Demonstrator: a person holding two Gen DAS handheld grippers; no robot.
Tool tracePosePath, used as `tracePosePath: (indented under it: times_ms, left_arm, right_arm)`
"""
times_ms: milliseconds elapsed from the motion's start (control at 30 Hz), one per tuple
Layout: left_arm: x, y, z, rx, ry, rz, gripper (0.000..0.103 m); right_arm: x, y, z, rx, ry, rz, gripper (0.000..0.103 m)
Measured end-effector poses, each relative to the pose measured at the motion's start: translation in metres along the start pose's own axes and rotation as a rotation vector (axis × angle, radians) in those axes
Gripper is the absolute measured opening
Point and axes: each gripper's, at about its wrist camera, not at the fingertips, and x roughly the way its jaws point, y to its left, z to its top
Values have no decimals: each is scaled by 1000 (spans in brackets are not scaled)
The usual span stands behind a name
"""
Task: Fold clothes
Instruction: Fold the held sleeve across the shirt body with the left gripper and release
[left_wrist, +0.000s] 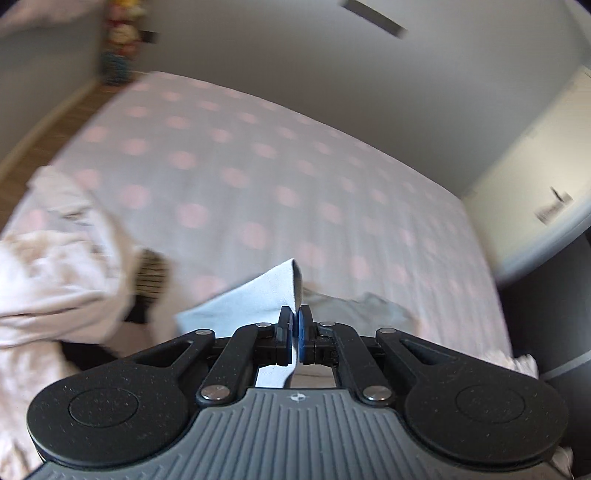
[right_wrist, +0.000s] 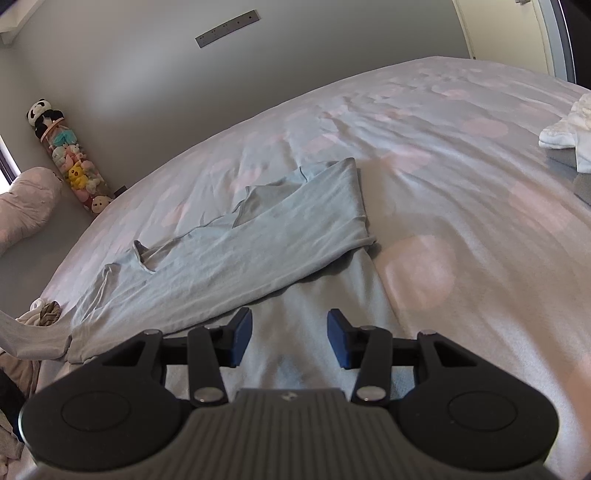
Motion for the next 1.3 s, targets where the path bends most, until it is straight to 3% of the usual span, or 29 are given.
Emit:
tracePosePath:
  times_ms: [200,367,500,867,933,1000,1167,1300]
  left_arm:
    - [71,-96,-20,147,85,-208,1]
    - [138,-151,-36,220,145,-293,1]
    - [195,-175,-47,246,201,-300,1]
    - [318,-185,-67,225,284,-307,1]
    - [332,-184,-72,224,305,-303,4]
    - [344,-182,-77,223,326,-299,13]
    - [342,-165,-84,260,338,-290,17]
    - [315,-125,-83,295,287,-209,18]
  right_arm:
    - [-4,6,4,-86,-53,-39,49]
    - [-4,10,8,-142,-90,-53,49]
    - [-3,8,10,-154,-101,-47,49]
    - [13,-3,10,-97,-70,-28,49]
    - [16,-3,9,-93,-63,-26,49]
    - [17,-4,9,-94,-59,-27,49]
    - [19,-6,9,-77,-57,-37,49]
    - [17,-9,13,-61,-74,-49,49]
